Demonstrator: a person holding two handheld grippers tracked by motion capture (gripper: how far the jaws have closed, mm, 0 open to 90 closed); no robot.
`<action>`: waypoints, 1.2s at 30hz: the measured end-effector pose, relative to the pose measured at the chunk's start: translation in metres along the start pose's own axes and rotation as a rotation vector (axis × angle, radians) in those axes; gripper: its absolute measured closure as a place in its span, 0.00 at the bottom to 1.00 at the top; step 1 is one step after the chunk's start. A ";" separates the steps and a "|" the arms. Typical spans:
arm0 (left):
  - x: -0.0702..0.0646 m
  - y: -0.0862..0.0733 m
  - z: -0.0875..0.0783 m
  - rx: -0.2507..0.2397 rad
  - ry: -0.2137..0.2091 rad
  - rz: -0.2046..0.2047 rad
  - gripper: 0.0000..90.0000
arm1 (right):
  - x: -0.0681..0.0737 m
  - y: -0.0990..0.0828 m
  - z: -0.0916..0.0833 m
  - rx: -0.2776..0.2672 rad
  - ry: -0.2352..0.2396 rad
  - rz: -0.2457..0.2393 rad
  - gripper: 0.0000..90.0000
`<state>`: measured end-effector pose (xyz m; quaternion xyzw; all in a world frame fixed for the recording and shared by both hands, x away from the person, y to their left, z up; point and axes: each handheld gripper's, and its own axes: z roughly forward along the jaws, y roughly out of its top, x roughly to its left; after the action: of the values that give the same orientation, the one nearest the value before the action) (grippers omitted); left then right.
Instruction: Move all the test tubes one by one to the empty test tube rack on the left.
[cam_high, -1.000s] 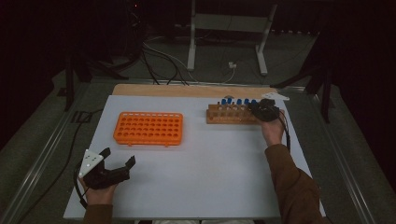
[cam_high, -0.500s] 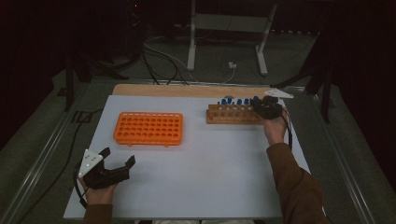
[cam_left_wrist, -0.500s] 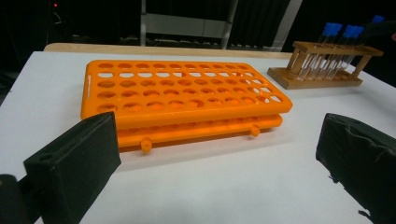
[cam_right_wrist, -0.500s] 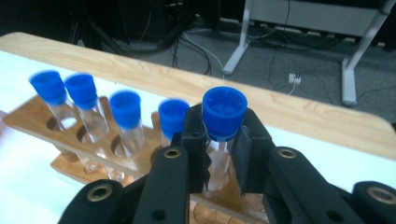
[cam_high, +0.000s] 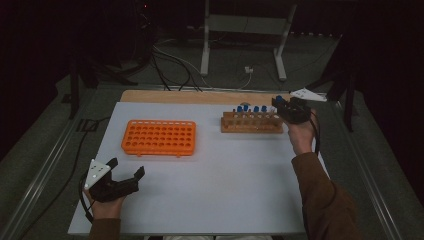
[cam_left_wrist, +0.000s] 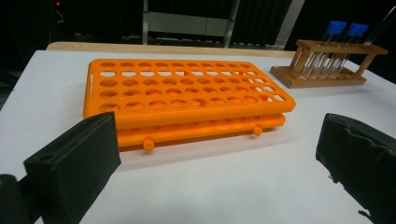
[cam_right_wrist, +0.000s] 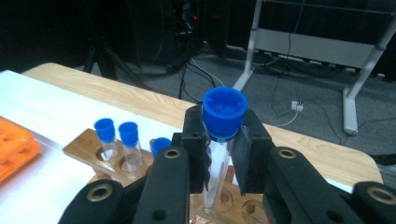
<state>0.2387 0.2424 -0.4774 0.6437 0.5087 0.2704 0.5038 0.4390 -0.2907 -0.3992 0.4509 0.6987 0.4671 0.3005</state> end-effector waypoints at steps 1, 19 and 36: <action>0.000 0.000 0.000 0.001 0.000 0.001 0.01 | 0.000 0.001 -0.002 -0.001 0.005 -0.001 0.86; -0.009 0.003 -0.002 -0.016 -0.011 0.025 0.01 | 0.030 0.000 -0.019 0.022 0.169 -0.004 0.86; -0.038 0.018 -0.002 -0.038 -0.037 0.048 0.01 | 0.067 -0.006 -0.024 0.039 0.329 0.005 0.86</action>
<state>0.2313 0.2083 -0.4544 0.6510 0.4783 0.2800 0.5187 0.3889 -0.2401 -0.3952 0.3757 0.7462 0.5218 0.1724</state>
